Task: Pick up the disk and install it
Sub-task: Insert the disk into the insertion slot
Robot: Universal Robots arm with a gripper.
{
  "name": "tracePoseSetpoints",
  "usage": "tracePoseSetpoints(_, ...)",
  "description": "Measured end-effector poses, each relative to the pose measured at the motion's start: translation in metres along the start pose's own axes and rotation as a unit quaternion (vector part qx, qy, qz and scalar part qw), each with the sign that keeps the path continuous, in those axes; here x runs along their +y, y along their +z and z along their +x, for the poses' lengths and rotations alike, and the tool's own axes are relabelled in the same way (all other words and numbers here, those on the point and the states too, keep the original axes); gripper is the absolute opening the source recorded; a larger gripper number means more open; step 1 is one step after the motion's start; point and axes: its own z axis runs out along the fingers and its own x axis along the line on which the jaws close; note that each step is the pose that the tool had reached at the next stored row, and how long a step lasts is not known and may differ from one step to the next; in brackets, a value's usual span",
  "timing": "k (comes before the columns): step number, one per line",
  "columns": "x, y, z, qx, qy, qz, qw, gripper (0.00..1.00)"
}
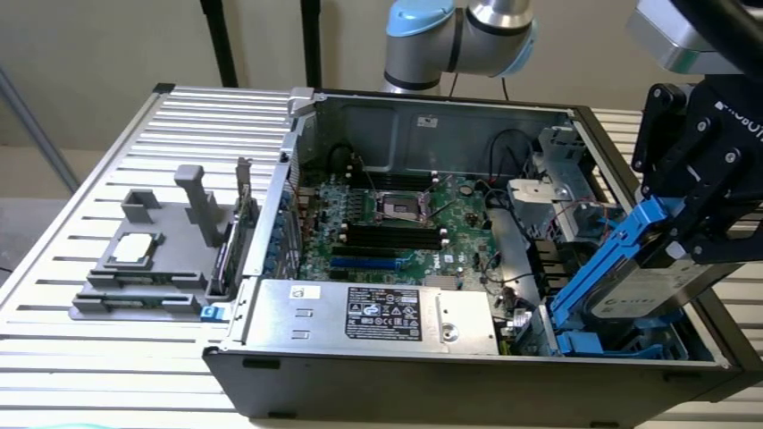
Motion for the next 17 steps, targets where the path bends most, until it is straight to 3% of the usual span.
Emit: tracePoseSetpoints(17,0.0004,0.0027,0.0001,0.0014,0.013,0.0007,0.9999,0.33)
